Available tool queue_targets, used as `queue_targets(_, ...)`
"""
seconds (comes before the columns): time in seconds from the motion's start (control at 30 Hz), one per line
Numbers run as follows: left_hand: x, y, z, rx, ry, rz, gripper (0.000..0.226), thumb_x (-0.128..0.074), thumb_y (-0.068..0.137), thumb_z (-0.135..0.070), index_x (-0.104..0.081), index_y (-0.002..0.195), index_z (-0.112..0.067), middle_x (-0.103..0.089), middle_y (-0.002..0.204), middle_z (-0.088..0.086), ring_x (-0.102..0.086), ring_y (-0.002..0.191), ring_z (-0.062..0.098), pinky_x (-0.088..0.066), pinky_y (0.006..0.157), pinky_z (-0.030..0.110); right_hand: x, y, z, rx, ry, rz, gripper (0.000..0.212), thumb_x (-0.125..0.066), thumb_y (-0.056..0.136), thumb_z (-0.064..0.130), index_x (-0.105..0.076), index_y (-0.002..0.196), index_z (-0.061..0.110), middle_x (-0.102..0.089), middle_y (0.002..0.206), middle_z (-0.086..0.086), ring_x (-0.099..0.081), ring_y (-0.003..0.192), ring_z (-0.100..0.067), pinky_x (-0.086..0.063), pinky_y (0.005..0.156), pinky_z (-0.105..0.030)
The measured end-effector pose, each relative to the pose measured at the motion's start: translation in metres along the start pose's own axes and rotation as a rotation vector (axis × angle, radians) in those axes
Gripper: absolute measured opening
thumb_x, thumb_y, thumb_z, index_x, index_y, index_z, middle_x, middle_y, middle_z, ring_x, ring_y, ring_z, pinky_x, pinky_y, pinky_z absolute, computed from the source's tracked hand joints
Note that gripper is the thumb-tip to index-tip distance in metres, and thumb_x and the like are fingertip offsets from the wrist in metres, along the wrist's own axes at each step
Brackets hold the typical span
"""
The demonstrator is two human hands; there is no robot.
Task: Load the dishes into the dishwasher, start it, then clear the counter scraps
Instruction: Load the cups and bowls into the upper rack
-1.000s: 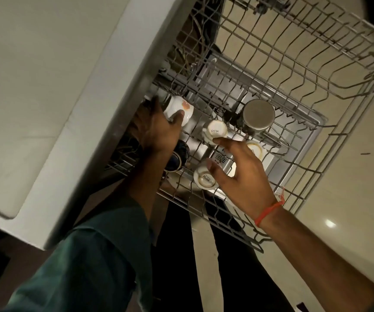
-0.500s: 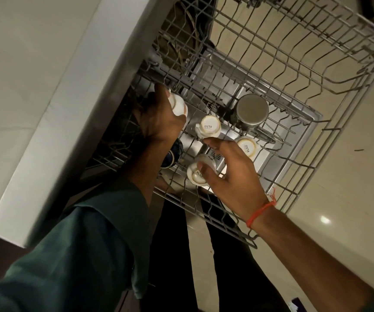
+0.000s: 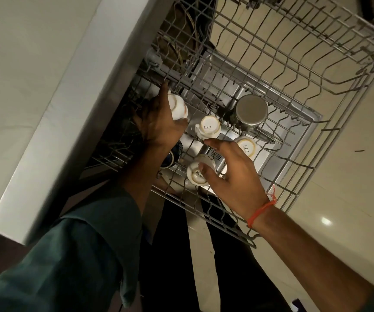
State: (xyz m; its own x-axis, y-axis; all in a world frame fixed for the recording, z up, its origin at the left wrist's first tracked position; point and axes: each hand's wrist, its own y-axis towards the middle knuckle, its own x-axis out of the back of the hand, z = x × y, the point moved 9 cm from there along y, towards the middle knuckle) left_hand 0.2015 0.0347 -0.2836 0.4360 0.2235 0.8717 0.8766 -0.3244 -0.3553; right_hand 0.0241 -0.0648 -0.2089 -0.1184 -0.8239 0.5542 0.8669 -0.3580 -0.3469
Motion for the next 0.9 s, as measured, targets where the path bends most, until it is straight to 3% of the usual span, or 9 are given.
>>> queue_targets(0.13,0.007,-0.008,0.007,0.022,-0.109,-0.055,0.1,-0.071,0.081,-0.046,-0.016,0.163,-0.03,-0.04,0.16,0.004,-0.036,0.145,0.034,-0.013,0.119,0.059,-0.001,-0.002,0.0,-0.006,0.0,-0.006,0.048,-0.07,0.092,0.029,-0.053,0.137,0.024,-0.057,0.127,0.004,-0.052,0.121,-0.009,-0.039,0.098,-0.017)
queue_targets(0.23,0.01,-0.017,0.012,0.031,-0.169,-0.07,0.094,-0.07,0.084,-0.045,-0.02,0.162,-0.029,-0.041,0.16,0.004,-0.036,0.146,0.032,-0.014,0.119,0.056,0.002,-0.001,0.001,-0.005,-0.015,-0.021,0.05,-0.07,0.091,0.028,-0.052,0.138,0.024,-0.056,0.126,0.004,-0.051,0.118,-0.007,-0.034,0.095,-0.005)
queue_targets(0.33,0.011,-0.015,0.019,0.049,-0.153,-0.058,0.083,-0.068,0.091,-0.041,-0.025,0.161,-0.028,-0.04,0.161,0.006,-0.032,0.149,0.032,-0.011,0.121,0.051,0.006,0.003,0.002,0.009,-0.029,-0.034,0.05,-0.071,0.091,0.026,-0.053,0.138,0.023,-0.057,0.122,0.003,-0.052,0.112,-0.007,-0.037,0.092,-0.008)
queue_targets(0.47,0.013,0.004,0.022,0.034,0.011,-0.141,0.065,-0.051,0.096,-0.053,-0.04,0.153,-0.022,-0.042,0.156,0.012,-0.032,0.147,0.037,-0.02,0.118,0.057,0.008,0.005,-0.002,0.014,-0.056,-0.04,0.05,-0.071,0.092,0.028,-0.052,0.138,0.023,-0.056,0.121,0.003,-0.052,0.115,-0.007,-0.03,0.092,-0.001)
queue_targets(0.53,0.004,0.02,0.029,0.091,0.001,-0.075,0.07,-0.045,0.093,-0.064,-0.045,0.148,-0.02,-0.045,0.154,0.013,-0.035,0.145,0.037,-0.021,0.118,0.056,0.008,0.003,-0.005,0.014,-0.055,-0.043,0.049,-0.071,0.092,0.028,-0.053,0.138,0.022,-0.057,0.121,0.002,-0.053,0.114,-0.008,-0.031,0.092,-0.002)
queue_targets(0.6,-0.009,0.033,0.033,0.141,-0.117,0.033,0.081,-0.05,0.085,-0.074,-0.053,0.139,-0.014,-0.055,0.142,0.014,-0.047,0.136,0.035,-0.034,0.114,0.049,0.004,-0.002,-0.007,0.013,-0.048,-0.027,0.049,-0.071,0.092,0.026,-0.053,0.137,0.02,-0.058,0.123,0.001,-0.054,0.116,-0.01,-0.036,0.094,-0.008)
queue_targets(0.73,-0.01,0.036,0.019,0.085,-0.224,0.07,0.068,-0.077,0.081,-0.056,-0.059,0.131,-0.013,-0.057,0.134,0.012,-0.052,0.128,0.03,-0.041,0.103,0.034,-0.002,-0.012,-0.011,-0.029,-0.018,0.01,0.049,-0.069,0.092,0.029,-0.054,0.138,0.021,-0.057,0.128,0.002,-0.054,0.119,-0.009,-0.04,0.096,-0.017)
queue_targets(0.83,-0.003,0.027,0.009,0.034,-0.042,0.0,0.074,-0.079,0.072,-0.061,-0.058,0.132,-0.024,-0.052,0.138,0.009,-0.047,0.131,0.032,-0.028,0.116,0.048,-0.007,-0.015,-0.012,-0.05,-0.018,0.029,0.049,-0.069,0.093,0.031,-0.053,0.139,0.023,-0.056,0.13,0.006,-0.052,0.121,-0.007,-0.037,0.099,-0.015)
queue_targets(0.9,-0.004,0.025,0.012,0.034,0.009,-0.047,0.079,-0.075,0.066,-0.067,-0.057,0.132,-0.026,-0.053,0.137,0.009,-0.049,0.129,0.033,-0.029,0.115,0.057,-0.008,-0.014,-0.012,-0.048,-0.012,0.031,0.049,-0.068,0.093,0.029,-0.053,0.139,0.023,-0.056,0.13,0.006,-0.052,0.122,-0.007,-0.037,0.099,-0.014)
